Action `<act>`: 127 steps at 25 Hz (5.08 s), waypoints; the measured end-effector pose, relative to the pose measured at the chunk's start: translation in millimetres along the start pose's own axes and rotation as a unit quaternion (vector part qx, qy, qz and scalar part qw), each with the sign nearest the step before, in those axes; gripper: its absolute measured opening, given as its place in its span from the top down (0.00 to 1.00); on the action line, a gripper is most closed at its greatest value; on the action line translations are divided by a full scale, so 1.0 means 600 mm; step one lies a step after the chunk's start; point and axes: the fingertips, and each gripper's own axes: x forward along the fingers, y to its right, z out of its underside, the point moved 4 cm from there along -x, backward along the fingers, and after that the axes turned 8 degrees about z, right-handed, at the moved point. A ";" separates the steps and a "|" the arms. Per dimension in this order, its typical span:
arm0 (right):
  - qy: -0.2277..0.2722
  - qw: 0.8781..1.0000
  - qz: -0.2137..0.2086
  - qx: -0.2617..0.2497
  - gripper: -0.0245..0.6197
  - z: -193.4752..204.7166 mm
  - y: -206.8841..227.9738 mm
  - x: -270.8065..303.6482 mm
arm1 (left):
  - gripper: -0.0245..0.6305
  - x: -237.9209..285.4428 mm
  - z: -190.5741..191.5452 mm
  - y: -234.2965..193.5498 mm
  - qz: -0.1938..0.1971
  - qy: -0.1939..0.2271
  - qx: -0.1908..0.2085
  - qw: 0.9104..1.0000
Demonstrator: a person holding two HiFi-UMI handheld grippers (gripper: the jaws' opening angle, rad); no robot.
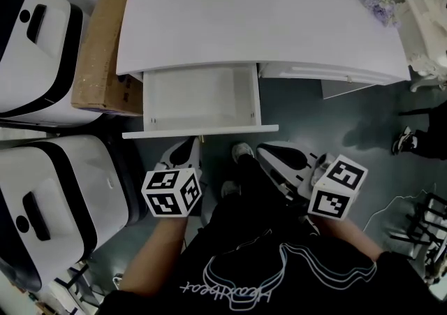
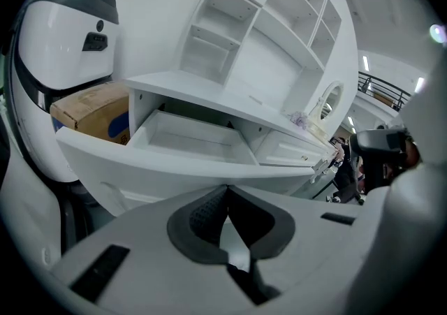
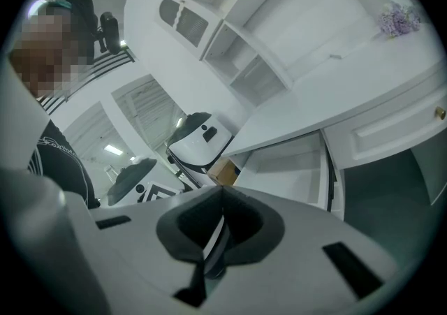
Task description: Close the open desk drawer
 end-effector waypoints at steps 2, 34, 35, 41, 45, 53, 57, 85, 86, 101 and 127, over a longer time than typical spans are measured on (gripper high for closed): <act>-0.004 1.000 -0.004 0.000 0.95 -0.006 0.005 0.005 | 0.96 0.006 -0.006 -0.003 -0.003 0.000 -0.001 1.000; -0.018 0.999 -0.012 0.038 0.95 -0.034 0.114 0.042 | 0.96 0.091 -0.106 -0.039 -0.049 0.025 -0.002 0.998; -0.018 0.999 -0.012 0.039 0.95 -0.036 0.117 0.043 | 0.96 0.094 -0.109 -0.040 -0.049 0.026 -0.001 0.998; -0.019 0.999 -0.008 0.040 0.95 -0.047 0.127 0.052 | 0.96 0.106 -0.125 -0.047 -0.048 0.029 -0.001 0.998; -0.020 0.999 -0.007 0.039 0.95 -0.054 0.133 0.059 | 0.96 0.116 -0.136 -0.053 -0.047 0.032 0.000 0.998; -0.020 0.999 -0.002 0.039 0.95 -0.065 0.143 0.065 | 0.96 0.135 -0.159 -0.063 -0.048 0.038 0.005 0.998; -0.020 0.999 0.002 0.041 0.95 -0.068 0.147 0.067 | 0.96 0.146 -0.171 -0.068 -0.048 0.040 0.007 0.998; 0.008 1.000 -0.028 0.013 0.95 -0.073 0.081 0.049 | 0.96 0.072 -0.181 -0.022 -0.005 0.062 0.004 0.998; 0.011 0.999 -0.035 0.009 0.95 -0.073 0.070 0.047 | 0.96 0.058 -0.180 -0.013 0.002 0.066 0.004 0.998; 0.091 0.989 -0.098 -0.067 0.95 -0.110 -0.123 -0.060 | 0.96 -0.189 -0.189 0.171 0.119 0.128 0.056 0.983; 0.164 0.967 -0.085 -0.176 0.95 -0.124 -0.260 -0.181 | 0.96 -0.345 -0.191 0.331 0.193 0.169 0.156 0.954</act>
